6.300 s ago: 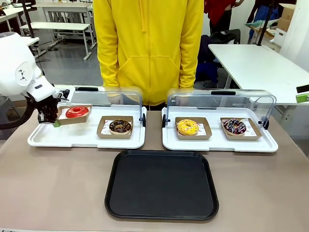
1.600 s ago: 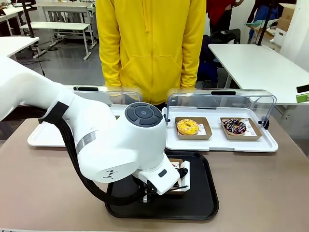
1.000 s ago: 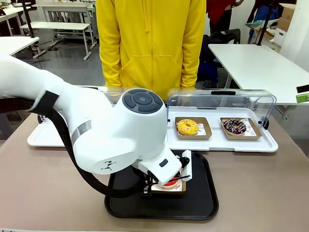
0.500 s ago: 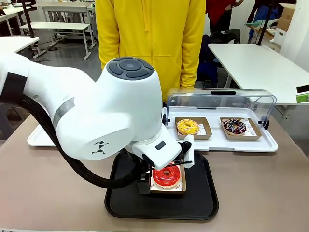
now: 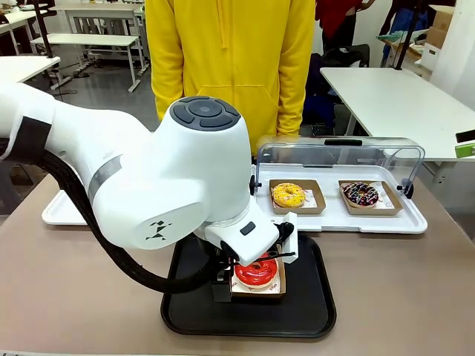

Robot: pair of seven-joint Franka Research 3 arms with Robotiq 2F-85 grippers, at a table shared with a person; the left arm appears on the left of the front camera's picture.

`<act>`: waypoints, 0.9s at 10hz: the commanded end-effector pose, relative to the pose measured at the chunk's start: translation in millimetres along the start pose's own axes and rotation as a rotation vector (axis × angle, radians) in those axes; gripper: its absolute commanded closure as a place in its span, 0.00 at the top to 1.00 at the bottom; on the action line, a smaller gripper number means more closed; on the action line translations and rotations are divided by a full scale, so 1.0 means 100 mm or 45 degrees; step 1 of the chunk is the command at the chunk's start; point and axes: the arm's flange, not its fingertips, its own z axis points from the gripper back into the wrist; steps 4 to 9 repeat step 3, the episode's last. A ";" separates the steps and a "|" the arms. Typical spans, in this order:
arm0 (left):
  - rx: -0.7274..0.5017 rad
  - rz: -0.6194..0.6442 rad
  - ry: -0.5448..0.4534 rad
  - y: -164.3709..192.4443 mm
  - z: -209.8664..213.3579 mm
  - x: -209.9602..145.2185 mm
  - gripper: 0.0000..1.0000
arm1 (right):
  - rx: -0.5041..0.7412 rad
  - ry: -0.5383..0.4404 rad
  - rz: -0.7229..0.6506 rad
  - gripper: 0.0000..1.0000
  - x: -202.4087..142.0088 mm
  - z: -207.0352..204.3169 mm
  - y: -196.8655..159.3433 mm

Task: Move the first donut from the left to the tray.
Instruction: Pick up the Paper togo box containing the Donut indicated by the person and place it on the Handle tray.

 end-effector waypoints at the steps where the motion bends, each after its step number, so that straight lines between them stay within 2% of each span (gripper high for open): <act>1: 0.026 0.014 -0.002 -0.01 0.01 0.03 1.00 | -0.003 -0.045 0.013 1.00 0.01 -0.02 -0.02; 9: 0.026 0.014 -0.002 -0.01 0.01 0.03 1.00 | -0.003 -0.045 0.013 1.00 0.01 -0.02 -0.02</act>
